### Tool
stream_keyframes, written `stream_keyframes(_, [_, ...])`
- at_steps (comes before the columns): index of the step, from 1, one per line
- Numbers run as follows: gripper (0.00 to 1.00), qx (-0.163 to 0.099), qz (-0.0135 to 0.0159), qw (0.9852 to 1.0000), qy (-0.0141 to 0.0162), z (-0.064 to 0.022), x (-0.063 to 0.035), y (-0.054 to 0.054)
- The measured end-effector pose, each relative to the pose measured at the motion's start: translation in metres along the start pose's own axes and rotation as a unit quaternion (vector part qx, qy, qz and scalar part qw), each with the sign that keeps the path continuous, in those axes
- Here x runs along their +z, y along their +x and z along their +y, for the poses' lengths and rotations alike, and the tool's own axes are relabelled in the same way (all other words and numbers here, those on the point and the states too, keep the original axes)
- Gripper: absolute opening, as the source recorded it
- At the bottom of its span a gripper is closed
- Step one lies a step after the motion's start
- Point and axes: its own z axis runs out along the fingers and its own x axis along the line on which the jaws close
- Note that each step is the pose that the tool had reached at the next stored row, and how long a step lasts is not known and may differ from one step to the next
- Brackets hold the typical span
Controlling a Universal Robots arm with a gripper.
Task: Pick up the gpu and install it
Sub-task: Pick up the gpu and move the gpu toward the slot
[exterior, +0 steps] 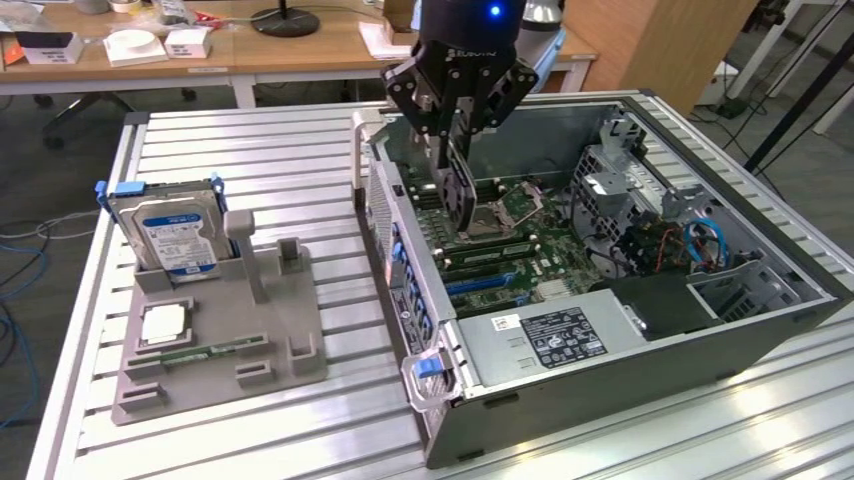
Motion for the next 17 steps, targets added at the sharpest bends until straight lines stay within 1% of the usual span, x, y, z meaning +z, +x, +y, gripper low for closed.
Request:
stream_keyframes(6, [0.26,0.000,0.0002,1.0000,0.0001,0.0000,0.0001,-0.0060])
stream_keyframes(17, [0.26,0.000,0.0002,1.0000,0.0000,0.0001,0.0002,-0.0064])
